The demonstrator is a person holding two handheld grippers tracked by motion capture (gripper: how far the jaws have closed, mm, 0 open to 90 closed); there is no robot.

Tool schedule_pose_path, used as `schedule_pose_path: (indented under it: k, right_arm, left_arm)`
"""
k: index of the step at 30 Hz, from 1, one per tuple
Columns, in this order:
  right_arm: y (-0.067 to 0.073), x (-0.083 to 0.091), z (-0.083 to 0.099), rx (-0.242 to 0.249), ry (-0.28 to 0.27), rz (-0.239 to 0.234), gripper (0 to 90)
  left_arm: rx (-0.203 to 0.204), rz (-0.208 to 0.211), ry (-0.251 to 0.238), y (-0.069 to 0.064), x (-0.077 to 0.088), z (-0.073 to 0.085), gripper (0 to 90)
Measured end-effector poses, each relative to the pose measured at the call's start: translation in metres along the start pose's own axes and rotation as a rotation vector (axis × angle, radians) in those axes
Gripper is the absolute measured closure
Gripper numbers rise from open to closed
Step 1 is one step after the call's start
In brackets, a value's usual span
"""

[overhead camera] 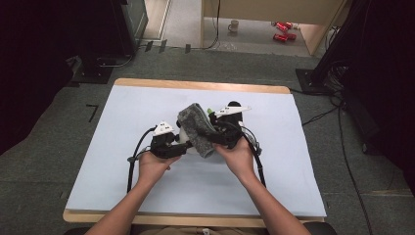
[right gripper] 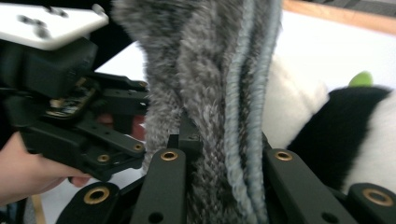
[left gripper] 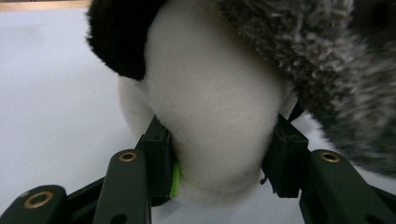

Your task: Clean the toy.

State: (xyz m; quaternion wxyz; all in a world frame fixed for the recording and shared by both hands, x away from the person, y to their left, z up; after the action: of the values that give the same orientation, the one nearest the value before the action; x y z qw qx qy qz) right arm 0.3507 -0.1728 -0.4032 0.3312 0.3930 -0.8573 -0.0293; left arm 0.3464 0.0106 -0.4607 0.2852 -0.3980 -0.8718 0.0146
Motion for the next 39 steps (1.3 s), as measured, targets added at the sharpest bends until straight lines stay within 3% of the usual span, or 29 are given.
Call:
schedule_pose_path:
  k: [3,6,13,26,28,31,32,36,39]
  right_arm:
    - [-0.010,-0.002,0.004,0.010,0.023,0.003,77.6]
    - [-0.020,0.001,0.005,0.039,0.047,0.066,78.3]
    - [-0.036,0.019,0.001,0.025,0.038,0.121,78.6]
    - [-0.074,0.061,0.005,-0.074,-0.040,0.207,77.9]
    - [-0.078,0.067,0.007,-0.084,-0.047,0.231,77.9]
    - [-0.081,0.076,0.010,-0.047,-0.036,0.318,78.2]
    - [-0.083,0.079,0.011,-0.054,-0.034,0.334,78.2]
    - [-0.087,0.090,0.011,-0.103,-0.069,0.314,78.3]
    - [-0.075,0.097,0.002,-0.108,-0.118,0.286,78.3]
  left_arm:
    - [0.011,0.003,0.006,0.005,-0.003,0.003,51.7]
    - [0.045,0.017,0.009,0.011,-0.004,0.003,51.4]
    - [0.055,0.018,0.013,0.017,-0.006,0.001,51.1]
    - [0.058,0.025,0.040,0.025,-0.010,-0.005,50.7]
    - [0.068,0.036,0.043,0.026,-0.010,-0.005,50.6]
    - [0.074,0.043,0.044,0.028,-0.011,-0.005,50.4]
    - [0.068,0.043,0.041,0.027,-0.011,-0.005,50.4]
    - [0.055,0.047,0.036,0.026,-0.013,-0.004,50.1]
    - [0.046,0.045,0.036,0.024,-0.013,-0.005,49.9]
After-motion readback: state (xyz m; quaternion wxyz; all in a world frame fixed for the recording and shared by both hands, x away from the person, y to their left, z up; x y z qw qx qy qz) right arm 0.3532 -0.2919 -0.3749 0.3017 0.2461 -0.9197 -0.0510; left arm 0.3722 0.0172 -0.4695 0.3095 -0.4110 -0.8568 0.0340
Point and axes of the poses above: each handheld gripper's, and its own axes: x roughly backward along the jaws, z roughly out of its underside, y roughly to its left, the point moved 3 cm from there along -x, roughly forward along the jaws, and after that the axes turned 1 degree about -y, right-handed, at the moved point
